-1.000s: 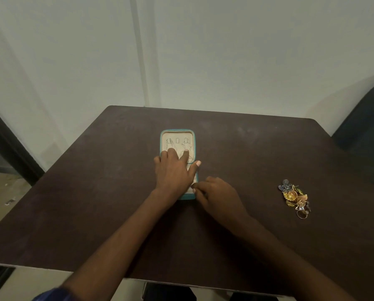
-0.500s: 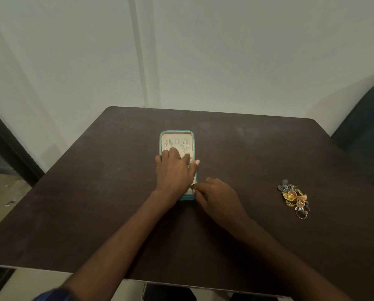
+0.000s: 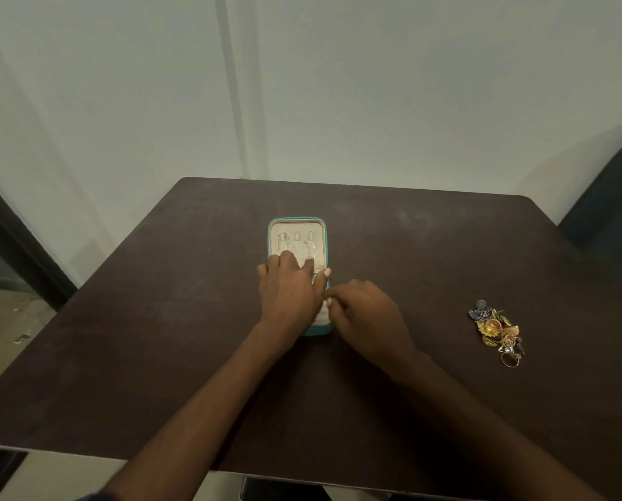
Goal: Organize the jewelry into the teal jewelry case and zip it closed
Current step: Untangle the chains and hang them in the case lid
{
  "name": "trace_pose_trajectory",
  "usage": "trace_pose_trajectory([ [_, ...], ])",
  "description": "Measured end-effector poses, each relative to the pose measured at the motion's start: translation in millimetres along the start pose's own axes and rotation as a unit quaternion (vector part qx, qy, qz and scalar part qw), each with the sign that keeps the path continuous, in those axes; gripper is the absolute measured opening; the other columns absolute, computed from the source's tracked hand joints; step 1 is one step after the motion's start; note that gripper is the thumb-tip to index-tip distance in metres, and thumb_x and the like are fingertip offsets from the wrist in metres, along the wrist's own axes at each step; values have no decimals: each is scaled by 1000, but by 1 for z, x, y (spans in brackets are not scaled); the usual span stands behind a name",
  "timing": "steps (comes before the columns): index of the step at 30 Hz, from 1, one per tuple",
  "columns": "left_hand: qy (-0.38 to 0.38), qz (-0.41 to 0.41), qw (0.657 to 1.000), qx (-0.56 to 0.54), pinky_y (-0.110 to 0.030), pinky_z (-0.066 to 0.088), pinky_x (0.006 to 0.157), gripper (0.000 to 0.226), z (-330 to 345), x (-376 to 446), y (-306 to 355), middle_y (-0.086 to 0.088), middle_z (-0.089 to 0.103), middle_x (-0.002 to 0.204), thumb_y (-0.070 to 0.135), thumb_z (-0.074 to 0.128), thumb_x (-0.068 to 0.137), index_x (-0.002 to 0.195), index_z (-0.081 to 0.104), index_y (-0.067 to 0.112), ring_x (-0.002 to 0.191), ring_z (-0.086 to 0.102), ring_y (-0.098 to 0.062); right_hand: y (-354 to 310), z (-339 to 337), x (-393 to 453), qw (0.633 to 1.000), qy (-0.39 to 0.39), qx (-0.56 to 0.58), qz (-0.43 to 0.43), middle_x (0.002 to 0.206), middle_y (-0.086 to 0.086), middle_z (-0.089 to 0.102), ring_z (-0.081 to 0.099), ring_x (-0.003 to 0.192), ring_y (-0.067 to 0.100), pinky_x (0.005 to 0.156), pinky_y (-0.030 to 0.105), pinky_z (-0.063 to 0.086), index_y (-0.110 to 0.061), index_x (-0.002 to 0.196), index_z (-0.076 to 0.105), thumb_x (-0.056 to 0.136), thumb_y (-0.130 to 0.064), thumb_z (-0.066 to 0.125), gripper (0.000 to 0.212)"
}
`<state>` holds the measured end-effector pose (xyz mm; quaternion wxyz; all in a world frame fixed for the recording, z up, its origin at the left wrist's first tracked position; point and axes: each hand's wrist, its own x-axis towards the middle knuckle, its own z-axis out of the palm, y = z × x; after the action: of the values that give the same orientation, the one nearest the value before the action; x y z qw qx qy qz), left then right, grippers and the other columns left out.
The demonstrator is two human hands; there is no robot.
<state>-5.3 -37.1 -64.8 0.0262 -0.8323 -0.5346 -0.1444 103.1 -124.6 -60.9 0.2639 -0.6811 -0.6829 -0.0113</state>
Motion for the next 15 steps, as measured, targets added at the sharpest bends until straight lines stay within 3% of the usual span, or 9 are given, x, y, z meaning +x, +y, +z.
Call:
trace_pose_trajectory([
  [3,16,10,1000,2,-39,31,84,52,0,-2,-1,-9,52,111,44,20,98,118,61,18,103,45,-26,1,-3,19,1000,27,1,11,81,3,62,51,73,19,63,32,43,-14,87,66,89,-21,48,19],
  [5,18,17,1000,-5,-38,30,83,51,-1,-3,-1,-9,53,110,42,22,98,112,63,17,102,44,-25,0,-6,34,999,31,-1,21,87,4,63,54,80,21,66,29,39,-15,96,68,90,-20,48,22],
  [10,66,15,997,-42,-38,32,77,60,4,-1,-4,-10,58,97,45,20,90,95,72,15,92,49,-27,-1,-6,65,999,-10,-28,31,105,9,63,55,98,28,78,35,44,-17,117,64,89,-17,44,34],
  [15,80,-4,996,-39,-37,32,73,51,6,0,-4,-8,58,94,43,27,90,91,69,14,88,50,-25,-1,-1,76,997,-41,-63,9,111,12,60,54,102,30,78,34,43,-18,125,58,91,-19,43,37],
])
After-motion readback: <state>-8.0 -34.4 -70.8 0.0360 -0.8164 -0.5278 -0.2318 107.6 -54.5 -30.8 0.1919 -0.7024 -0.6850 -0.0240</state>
